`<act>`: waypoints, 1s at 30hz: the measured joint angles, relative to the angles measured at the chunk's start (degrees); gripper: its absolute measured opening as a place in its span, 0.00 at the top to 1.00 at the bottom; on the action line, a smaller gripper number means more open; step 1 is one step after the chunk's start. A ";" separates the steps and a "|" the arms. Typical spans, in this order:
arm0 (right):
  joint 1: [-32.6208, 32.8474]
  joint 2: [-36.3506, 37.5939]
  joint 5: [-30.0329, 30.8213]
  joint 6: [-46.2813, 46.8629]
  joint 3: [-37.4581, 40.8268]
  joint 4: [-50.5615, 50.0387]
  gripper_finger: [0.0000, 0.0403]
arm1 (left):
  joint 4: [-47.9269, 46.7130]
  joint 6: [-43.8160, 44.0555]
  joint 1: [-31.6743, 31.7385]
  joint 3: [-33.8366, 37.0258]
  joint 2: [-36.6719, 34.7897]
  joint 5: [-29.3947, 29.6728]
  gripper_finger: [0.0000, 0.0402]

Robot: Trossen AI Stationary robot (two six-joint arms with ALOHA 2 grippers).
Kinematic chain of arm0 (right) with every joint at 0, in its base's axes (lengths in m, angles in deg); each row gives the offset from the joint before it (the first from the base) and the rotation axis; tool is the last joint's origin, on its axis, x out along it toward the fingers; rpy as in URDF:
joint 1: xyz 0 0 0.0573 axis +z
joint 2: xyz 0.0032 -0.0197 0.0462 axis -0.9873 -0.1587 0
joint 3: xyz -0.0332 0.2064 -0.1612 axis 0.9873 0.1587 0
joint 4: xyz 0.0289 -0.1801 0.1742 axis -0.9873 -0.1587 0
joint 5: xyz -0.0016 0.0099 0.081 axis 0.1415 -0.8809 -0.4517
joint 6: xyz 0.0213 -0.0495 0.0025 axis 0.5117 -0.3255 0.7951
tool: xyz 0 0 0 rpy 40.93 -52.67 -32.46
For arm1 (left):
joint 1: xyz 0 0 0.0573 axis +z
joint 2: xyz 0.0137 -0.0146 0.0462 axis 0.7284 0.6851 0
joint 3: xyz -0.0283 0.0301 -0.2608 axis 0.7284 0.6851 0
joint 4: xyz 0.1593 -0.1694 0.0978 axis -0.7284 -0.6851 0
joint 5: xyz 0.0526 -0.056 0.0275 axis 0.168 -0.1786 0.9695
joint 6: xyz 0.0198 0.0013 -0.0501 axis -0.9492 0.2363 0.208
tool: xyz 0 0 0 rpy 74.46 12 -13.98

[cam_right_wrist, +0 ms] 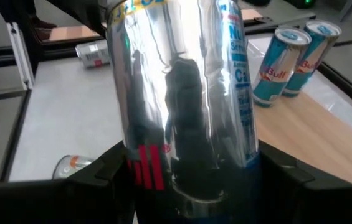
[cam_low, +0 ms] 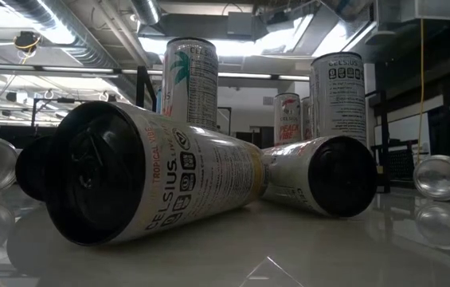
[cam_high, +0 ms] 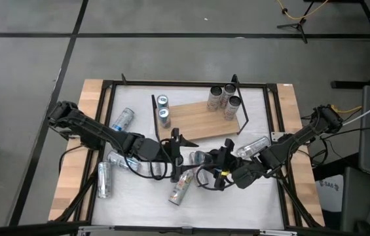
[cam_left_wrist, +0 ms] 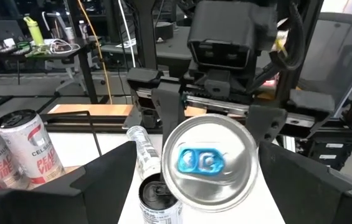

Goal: Place canned beverage on shelf
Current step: Put the blue soda can on the shelf aligned with the other blue soda can

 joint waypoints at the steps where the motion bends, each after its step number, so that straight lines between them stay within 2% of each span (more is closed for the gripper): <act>1: 0.00 0.00 0.06 -0.62 -0.02 0.56 0.43 | 0.06 0.02 0.02 0.00 0.00 -0.06 0.18; 17: -0.46 0.00 0.41 -6.61 0.00 6.35 0.43 | 0.06 0.00 0.00 0.00 -0.02 -1.11 0.18; 24: -1.45 0.00 -4.02 -6.55 0.00 5.83 0.43 | -0.84 2.75 0.15 0.00 -0.02 -1.45 0.18; 30: -2.03 0.02 -10.13 -4.52 0.00 4.49 0.43 | -2.61 7.43 0.30 0.00 0.00 -5.38 0.18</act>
